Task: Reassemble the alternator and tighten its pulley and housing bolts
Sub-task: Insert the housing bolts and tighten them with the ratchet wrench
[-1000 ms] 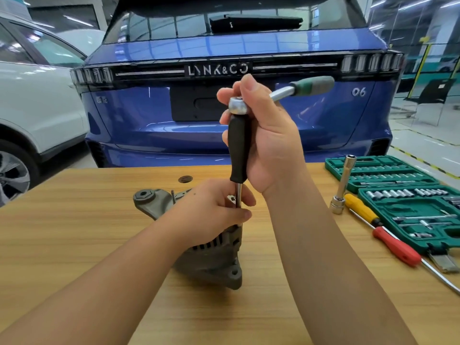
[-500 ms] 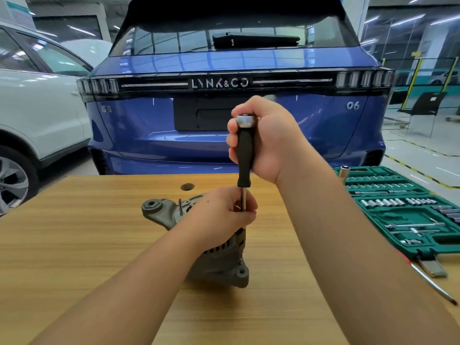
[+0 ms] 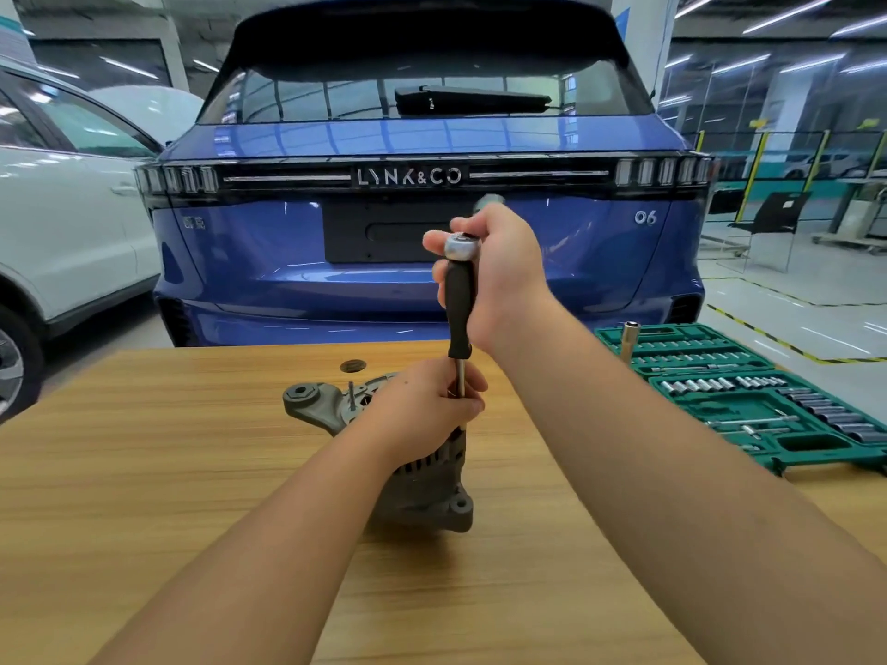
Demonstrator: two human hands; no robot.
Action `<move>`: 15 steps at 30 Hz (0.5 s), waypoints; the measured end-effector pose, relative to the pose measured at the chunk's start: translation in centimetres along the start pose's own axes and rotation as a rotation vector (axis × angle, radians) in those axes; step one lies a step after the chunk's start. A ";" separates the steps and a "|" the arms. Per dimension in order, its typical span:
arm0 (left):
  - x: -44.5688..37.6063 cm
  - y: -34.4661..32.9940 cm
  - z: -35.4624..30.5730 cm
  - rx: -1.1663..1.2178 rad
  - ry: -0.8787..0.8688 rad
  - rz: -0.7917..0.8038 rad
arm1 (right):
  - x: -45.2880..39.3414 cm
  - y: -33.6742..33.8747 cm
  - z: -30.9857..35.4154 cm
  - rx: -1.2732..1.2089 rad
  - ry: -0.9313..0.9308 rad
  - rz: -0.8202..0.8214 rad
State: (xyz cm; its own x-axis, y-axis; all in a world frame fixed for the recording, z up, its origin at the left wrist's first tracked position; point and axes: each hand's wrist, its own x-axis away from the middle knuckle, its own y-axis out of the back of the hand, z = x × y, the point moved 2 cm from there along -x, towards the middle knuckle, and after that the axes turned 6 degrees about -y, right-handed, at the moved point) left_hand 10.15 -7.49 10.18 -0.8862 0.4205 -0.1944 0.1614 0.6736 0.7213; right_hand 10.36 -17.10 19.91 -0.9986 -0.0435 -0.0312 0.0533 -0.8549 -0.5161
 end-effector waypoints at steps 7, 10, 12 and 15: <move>-0.2 0.0 -0.1 -0.012 -0.007 -0.014 | 1.7 1.5 -2.8 0.154 0.543 0.106; -0.1 0.2 0.1 0.005 0.001 -0.008 | 2.2 2.3 -3.3 0.233 0.456 0.307; 0.1 0.3 0.1 0.022 -0.004 -0.004 | 1.9 2.7 -3.2 0.131 0.399 0.376; 0.1 0.3 0.1 0.030 -0.021 0.001 | 1.5 2.8 -3.0 0.094 0.359 0.359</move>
State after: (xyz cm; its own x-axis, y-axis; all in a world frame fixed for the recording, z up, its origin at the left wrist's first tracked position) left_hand 10.17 -7.24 10.30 -0.8766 0.4339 -0.2079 0.1756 0.6908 0.7014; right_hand 9.00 -18.02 15.81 -0.8522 -0.1768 -0.4924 0.3756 -0.8619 -0.3406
